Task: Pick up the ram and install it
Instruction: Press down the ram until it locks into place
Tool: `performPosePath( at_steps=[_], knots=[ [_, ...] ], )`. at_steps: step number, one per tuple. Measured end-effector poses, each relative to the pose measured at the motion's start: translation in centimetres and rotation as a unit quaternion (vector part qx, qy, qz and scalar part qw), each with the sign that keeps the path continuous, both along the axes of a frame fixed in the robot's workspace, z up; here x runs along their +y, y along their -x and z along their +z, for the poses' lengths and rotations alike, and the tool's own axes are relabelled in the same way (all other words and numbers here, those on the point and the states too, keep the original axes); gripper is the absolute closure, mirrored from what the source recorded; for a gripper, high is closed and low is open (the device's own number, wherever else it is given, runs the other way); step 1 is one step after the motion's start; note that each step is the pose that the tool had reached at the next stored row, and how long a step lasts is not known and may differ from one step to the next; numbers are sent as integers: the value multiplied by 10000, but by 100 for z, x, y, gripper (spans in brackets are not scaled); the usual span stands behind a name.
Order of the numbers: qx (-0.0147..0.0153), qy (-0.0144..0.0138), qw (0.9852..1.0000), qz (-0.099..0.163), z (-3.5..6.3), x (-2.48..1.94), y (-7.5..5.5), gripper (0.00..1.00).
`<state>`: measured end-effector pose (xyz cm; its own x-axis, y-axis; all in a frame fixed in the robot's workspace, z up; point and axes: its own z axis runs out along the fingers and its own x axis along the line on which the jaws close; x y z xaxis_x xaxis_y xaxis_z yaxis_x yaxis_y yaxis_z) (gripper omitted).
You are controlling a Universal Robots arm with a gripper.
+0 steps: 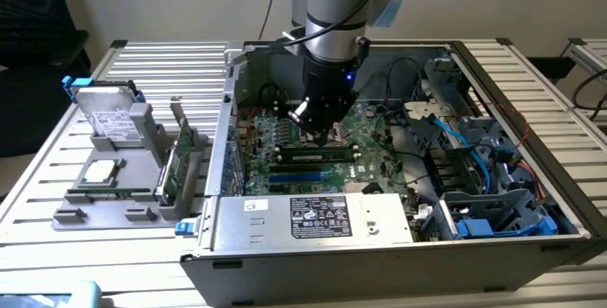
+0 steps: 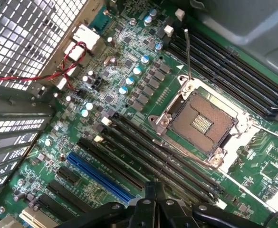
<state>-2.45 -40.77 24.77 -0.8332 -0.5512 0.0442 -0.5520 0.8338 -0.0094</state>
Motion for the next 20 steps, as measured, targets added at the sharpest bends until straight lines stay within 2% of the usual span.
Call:
performPosePath(
  at_steps=[5,10,16,20],
  knots=[
    [0,0,9995,-313,0,0,0,89],
    [0,1,9981,-619,0,-1,0,89],
    [-1,5,9952,-977,0,-1,0,89],
    [-2,9,9926,-1217,0,-1,0,89]
  ],
)
